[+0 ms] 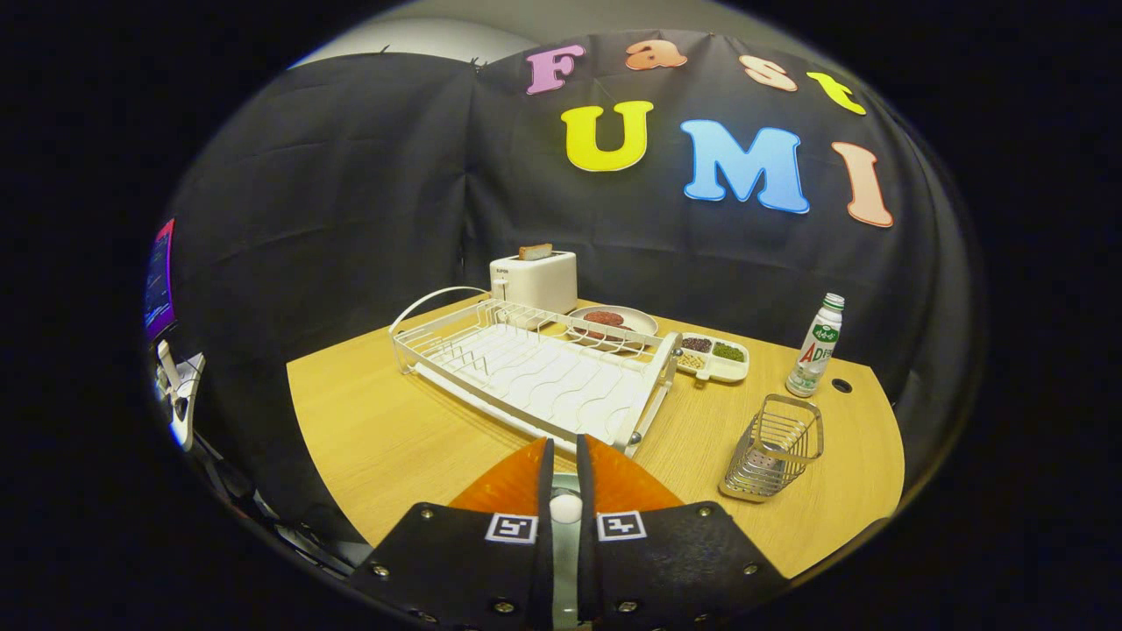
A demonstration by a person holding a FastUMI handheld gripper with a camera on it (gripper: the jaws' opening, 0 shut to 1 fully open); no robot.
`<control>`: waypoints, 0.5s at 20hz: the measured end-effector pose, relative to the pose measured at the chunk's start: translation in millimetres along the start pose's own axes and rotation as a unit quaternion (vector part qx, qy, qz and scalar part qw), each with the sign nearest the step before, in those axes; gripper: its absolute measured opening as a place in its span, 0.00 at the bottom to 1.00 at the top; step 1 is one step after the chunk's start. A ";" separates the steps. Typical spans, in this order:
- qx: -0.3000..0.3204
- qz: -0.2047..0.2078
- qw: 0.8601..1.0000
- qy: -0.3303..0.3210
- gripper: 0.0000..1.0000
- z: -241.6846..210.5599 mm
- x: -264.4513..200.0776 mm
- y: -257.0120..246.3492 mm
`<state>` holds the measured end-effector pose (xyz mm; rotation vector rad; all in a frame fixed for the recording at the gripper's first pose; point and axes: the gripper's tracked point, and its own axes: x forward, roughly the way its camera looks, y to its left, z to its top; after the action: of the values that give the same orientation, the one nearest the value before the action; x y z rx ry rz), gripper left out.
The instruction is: Take the plate from the dish rack, then take the spoon from the basket and place it into the plate.
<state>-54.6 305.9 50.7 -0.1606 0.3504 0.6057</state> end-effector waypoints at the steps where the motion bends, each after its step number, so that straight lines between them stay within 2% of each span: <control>1: 0.003 0.003 1.000 0.001 0.15 1.0 0.6 -1.1; 4: 0.025 -0.002 1.000 -0.005 0.20 6.8 -6.1 -10.2; 5: 0.032 -0.007 0.999 -0.008 0.23 12.0 -12.0 -16.1; 6: 0.037 -0.018 0.999 -0.016 0.31 19.4 -20.5 -25.0; 10: 0.055 -0.082 0.993 -0.066 0.32 52.2 -57.9 -65.8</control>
<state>-46.3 234.9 123.5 -0.0425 0.2393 0.4304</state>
